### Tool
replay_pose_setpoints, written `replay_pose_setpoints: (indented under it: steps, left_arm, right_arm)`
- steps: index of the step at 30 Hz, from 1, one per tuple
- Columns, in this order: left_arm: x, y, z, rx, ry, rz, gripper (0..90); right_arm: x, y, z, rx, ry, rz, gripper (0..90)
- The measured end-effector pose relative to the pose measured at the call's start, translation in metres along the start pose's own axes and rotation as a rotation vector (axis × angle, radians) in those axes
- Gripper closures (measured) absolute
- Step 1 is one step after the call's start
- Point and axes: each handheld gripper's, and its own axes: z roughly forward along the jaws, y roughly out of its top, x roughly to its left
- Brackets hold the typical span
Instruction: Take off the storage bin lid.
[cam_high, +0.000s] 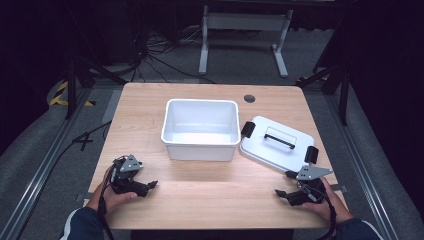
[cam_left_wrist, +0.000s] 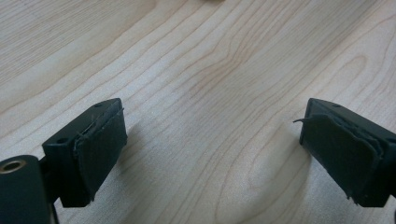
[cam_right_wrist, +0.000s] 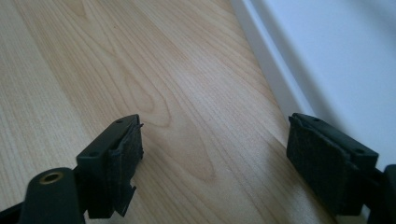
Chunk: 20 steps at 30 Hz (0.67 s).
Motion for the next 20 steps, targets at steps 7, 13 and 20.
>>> replay_pose_setpoints:
  steps: [7, 13, 20]
  left_arm:
    - [0.0003, 0.0006, 0.0006, -0.002, 0.005, 0.002, 7.4]
    - [0.0001, 0.0008, 0.0017, -0.007, -0.001, -0.008, 6.9]
    - [0.0002, 0.0009, 0.0019, -0.007, 0.002, -0.006, 6.7]
  right_arm:
    - [-0.0002, 0.0000, 0.0001, -0.001, 0.002, -0.001, 18.5]
    - [-0.0003, 0.0001, 0.0001, 0.000, 0.003, -0.002, 18.5]
    - [-0.0001, 0.0000, 0.0000, 0.000, 0.002, -0.003, 18.5]
